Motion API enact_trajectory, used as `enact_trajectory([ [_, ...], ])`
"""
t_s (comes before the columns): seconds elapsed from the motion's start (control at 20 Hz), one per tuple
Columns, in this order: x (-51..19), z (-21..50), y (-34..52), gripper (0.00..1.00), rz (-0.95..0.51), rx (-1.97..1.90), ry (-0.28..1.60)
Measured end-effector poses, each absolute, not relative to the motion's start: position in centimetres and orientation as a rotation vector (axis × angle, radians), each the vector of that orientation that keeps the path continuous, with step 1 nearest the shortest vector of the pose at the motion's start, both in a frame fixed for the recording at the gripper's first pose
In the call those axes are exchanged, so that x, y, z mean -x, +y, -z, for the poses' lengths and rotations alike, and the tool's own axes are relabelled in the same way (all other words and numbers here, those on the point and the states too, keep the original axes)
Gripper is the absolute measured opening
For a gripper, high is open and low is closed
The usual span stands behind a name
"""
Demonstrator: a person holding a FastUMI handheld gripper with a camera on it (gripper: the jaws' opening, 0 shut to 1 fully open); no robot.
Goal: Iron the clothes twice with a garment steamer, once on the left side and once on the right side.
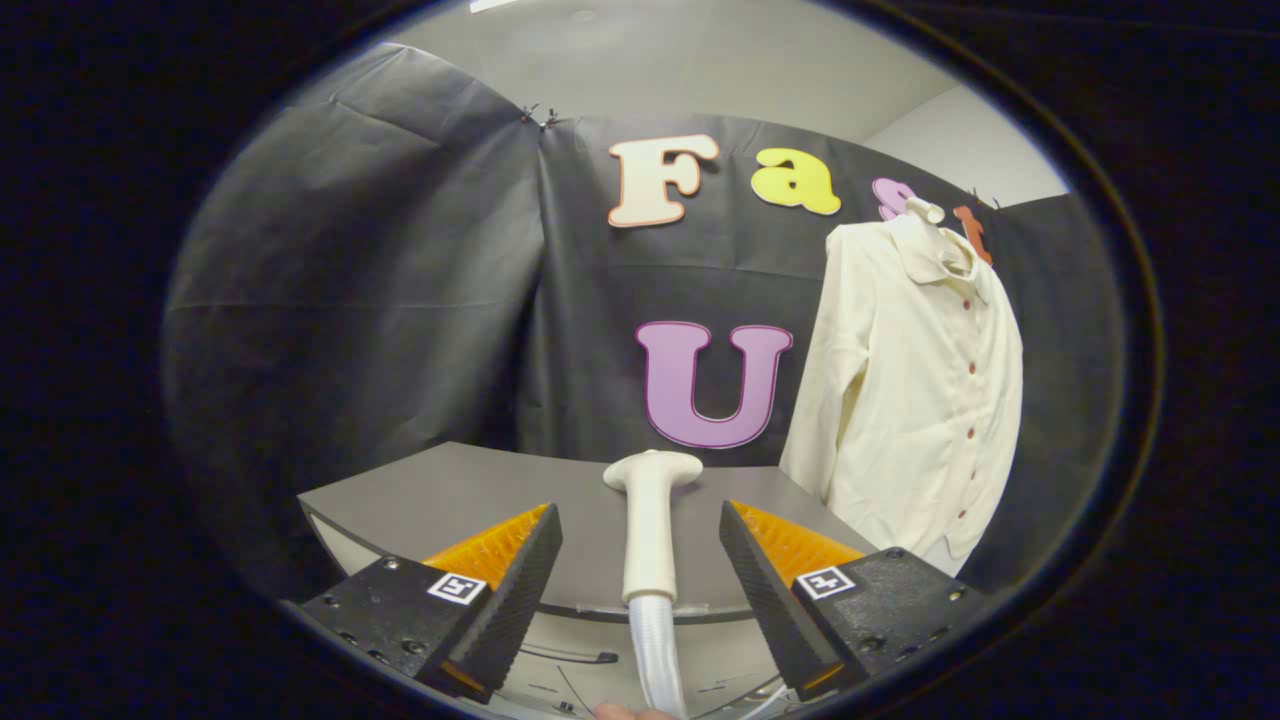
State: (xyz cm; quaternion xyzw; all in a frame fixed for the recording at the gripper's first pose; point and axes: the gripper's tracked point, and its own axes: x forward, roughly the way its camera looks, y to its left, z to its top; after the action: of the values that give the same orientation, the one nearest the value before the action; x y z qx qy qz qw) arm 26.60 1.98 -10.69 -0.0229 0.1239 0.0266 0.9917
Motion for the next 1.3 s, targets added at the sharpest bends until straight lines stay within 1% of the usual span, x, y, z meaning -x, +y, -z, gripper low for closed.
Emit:
enact_trajectory([
  [0.15, -28.5, 12.4, 1.3, 0.95, -0.023, 0.063, 0.303],
  [0.4, -30.8, 14.6, 1.1, 0.87, 0.0, 0.058, 0.376],
  [0.55, -31.2, 16.2, 1.6, 0.87, 0.0, 0.072, 0.411],
  [0.65, -31.7, 17.0, 1.7, 0.84, -0.001, 0.085, 0.433],
  [1.05, -32.7, 19.0, 2.3, 0.66, 0.005, 0.052, 0.489],
  [1.1, -32.6, 19.1, 1.8, 0.59, 0.023, 0.05, 0.499],
  [1.25, -32.6, 18.8, 1.7, 0.45, 0.026, 0.033, 0.481],
  [1.3, -32.6, 18.8, 1.6, 0.43, 0.028, 0.018, 0.478],
])
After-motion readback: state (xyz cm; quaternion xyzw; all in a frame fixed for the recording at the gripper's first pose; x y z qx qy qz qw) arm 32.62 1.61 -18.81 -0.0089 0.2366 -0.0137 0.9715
